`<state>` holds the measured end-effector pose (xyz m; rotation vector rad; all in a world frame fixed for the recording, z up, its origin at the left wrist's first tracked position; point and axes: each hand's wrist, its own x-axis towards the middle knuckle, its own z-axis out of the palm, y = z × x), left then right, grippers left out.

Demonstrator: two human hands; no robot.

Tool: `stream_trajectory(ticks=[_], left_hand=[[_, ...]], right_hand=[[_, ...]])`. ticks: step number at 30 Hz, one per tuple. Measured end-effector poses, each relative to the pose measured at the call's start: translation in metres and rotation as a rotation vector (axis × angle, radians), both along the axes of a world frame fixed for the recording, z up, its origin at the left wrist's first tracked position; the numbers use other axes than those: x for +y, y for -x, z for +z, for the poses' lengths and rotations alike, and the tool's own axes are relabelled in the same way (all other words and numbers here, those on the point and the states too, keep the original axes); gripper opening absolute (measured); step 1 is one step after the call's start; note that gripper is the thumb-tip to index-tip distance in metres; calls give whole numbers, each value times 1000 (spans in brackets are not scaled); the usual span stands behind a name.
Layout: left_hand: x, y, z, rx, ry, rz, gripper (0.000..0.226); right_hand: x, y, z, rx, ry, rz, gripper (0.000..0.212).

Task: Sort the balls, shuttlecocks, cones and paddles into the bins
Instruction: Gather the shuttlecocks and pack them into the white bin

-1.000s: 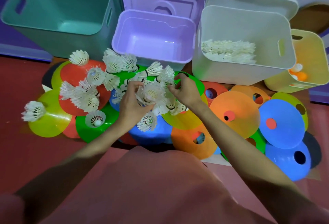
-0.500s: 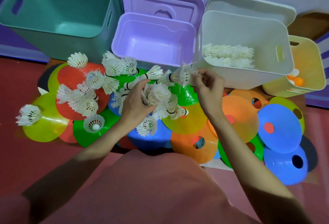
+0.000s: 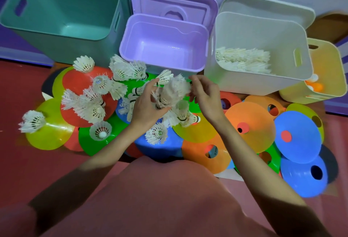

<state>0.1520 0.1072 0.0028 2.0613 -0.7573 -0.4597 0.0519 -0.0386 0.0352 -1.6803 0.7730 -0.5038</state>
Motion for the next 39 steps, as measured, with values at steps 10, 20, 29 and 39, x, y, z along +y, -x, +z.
stream_trajectory(ticks=[10, 20, 29, 39], left_hand=[[6, -7, -13, 88, 42, 87, 78], [6, -5, -10, 92, 12, 54, 68], [-2, -2, -9, 100, 9, -5, 67], [-23, -8, 7, -7, 43, -159, 66]], right_hand=[[-4, 23, -58, 619, 561, 539, 33], [-13, 41, -28, 268, 589, 126, 6], [-6, 31, 34, -162, 605, -112, 7], [-23, 31, 25, 48, 566, 141, 8]])
